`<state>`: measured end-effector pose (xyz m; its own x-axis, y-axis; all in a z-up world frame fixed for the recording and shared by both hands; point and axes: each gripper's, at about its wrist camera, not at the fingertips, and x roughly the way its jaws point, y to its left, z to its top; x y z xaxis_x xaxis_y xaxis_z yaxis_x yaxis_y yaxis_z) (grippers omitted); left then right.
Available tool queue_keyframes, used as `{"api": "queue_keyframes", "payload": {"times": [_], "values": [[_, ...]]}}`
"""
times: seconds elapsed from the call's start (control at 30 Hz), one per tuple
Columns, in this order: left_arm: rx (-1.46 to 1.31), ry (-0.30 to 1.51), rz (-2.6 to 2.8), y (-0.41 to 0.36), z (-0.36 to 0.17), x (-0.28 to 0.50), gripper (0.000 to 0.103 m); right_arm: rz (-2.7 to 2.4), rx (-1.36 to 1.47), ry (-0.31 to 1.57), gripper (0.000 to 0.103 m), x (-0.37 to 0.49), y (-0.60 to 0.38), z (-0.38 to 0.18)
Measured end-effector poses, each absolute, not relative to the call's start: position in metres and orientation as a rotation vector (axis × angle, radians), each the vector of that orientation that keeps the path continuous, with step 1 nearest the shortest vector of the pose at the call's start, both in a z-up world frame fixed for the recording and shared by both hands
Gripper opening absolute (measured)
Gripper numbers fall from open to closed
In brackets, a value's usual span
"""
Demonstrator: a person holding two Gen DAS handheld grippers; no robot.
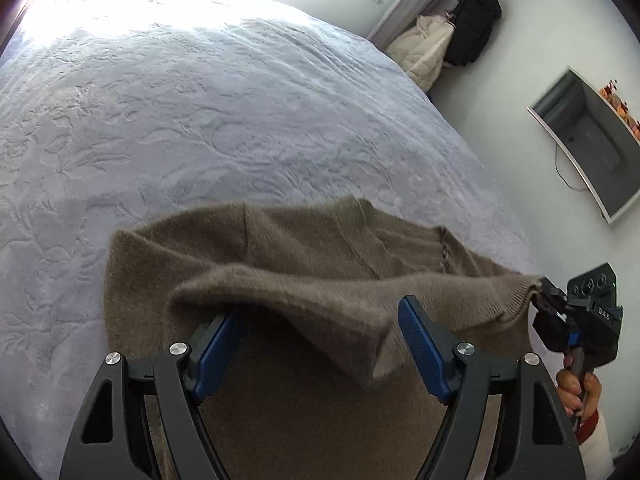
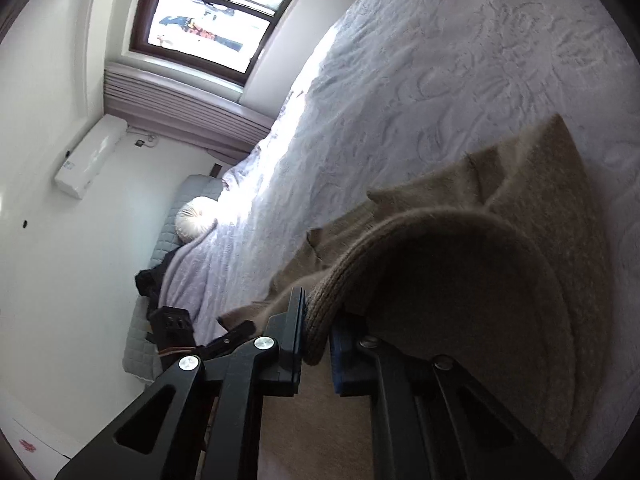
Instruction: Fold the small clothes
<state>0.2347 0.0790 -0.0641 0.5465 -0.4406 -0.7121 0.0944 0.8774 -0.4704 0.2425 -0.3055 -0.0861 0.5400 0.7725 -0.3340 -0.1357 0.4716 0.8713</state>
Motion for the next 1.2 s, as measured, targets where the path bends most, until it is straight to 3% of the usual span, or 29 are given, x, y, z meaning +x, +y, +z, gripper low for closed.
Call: {"api": "queue_keyframes", "payload": {"times": [0.1, 0.17, 0.33, 0.53, 0.6, 0.67, 0.7, 0.8, 0.93, 1.2], "values": [[-0.476, 0.905, -0.261, 0.093, -0.052, 0.247, 0.079, 0.542, 0.941, 0.779, 0.024, 0.257, -0.321, -0.075], [-0.456, 0.861, -0.232, 0.099, -0.037, 0.245, 0.079, 0.499, 0.964, 0.749, 0.071, 0.257, -0.331, -0.072], [-0.323, 0.834, -0.25, 0.09, -0.025, 0.232, 0.079, 0.531, 0.813, 0.746, 0.069, 0.242, -0.32, -0.059], [-0.189, 0.946, -0.19, 0.056, -0.072, 0.245, 0.079, 0.446, 0.693, 0.886, 0.066, 0.254, -0.289, -0.093], [-0.176, 0.978, -0.158, 0.058, -0.089, 0.247, 0.079, 0.398, 0.678, 0.902, 0.061, 0.261, -0.295, -0.109], [-0.15, 0.969, -0.169, 0.059, -0.094, 0.244, 0.079, 0.395, 0.7, 0.883, 0.049, 0.259, -0.304, -0.114], [-0.131, 0.963, -0.173, 0.059, -0.092, 0.241, 0.079, 0.398, 0.719, 0.873, 0.048, 0.258, -0.309, -0.113], [-0.099, 0.964, -0.162, 0.067, -0.083, 0.231, 0.079, 0.359, 0.709, 0.859, 0.049, 0.251, -0.321, -0.106], [-0.163, 0.975, -0.17, 0.101, -0.069, 0.204, 0.079, 0.365, 0.732, 0.85, 0.06, 0.224, -0.333, -0.094], [-0.245, 1.036, -0.358, 0.131, -0.069, 0.123, 0.079, 0.624, 0.804, 0.856, 0.063, 0.104, -0.304, -0.09]]}}
